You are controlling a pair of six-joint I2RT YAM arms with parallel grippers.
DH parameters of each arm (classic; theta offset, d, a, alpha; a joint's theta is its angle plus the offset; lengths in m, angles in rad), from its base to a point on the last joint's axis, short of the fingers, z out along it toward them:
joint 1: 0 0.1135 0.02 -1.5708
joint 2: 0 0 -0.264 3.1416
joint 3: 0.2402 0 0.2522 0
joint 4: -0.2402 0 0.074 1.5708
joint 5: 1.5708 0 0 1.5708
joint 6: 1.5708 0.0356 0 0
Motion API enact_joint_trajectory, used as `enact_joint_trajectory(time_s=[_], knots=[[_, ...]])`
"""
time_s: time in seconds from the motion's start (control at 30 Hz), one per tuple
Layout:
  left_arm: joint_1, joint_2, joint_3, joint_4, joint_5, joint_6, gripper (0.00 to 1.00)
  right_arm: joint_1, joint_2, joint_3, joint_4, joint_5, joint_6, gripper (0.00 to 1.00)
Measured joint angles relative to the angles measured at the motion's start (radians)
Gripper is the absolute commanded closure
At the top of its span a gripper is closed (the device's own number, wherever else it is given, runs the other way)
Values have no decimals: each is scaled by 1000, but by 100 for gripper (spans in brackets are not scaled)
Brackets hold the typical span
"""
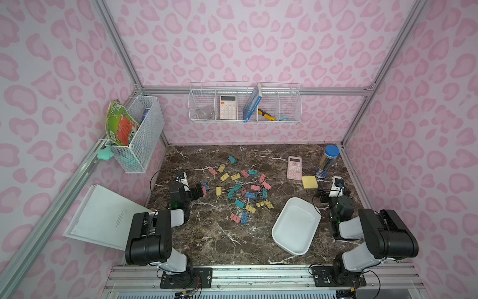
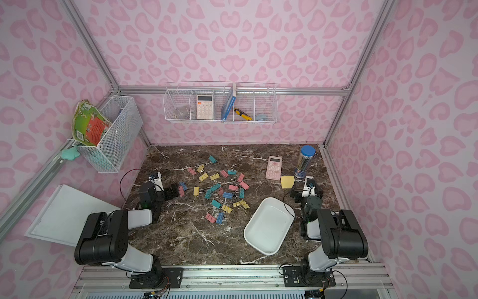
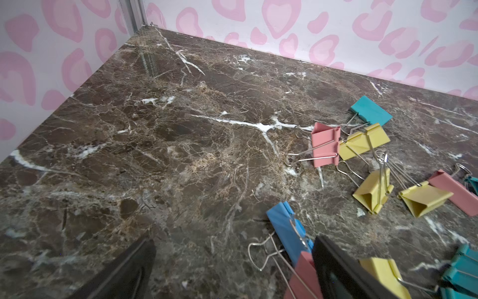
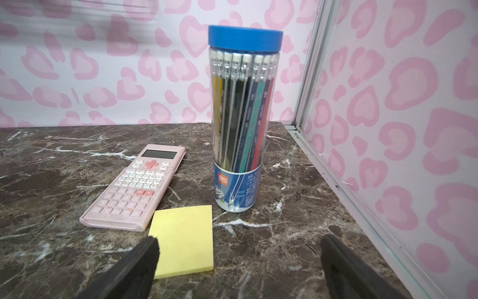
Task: Put the binder clips in the storage box
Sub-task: Adjust the storage box at the center of the board.
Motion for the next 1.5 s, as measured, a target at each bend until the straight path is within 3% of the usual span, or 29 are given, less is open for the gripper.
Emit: enact_joint_trajectory(time_s=[0.57, 0.67, 0.8, 0.9, 1.03, 1.13, 1.23, 1.4, 1.5], knots=[[0, 0, 0, 0, 0, 0, 0, 0, -27, 0, -21, 21, 1, 0], [2, 0, 0, 0, 0, 0, 0, 3, -203, 55, -186, 117, 41, 0], [-6, -37, 6, -39, -54, 0, 1, 2, -557, 215, -532, 248, 265, 3], [-16, -184, 105, -237, -103, -37, 3, 7, -723, 246, -696, 201, 386, 3], [-67, -402, 226, -444, -115, -159, 10, 49, -779, 328, -953, 62, 477, 3], [-230, -470, 288, -600, -89, -265, 10, 89, -735, 381, -1108, -78, 487, 3], [-480, -445, 382, -756, -71, -343, 16, 120, -635, 449, -1242, -196, 463, 2], [-914, -273, 501, -978, -132, -508, 25, 124, -494, 481, -1343, -286, 418, 2], [-1085, -114, 625, -1114, -150, -589, 29, 126, -426, 492, -1352, -315, 414, 2]])
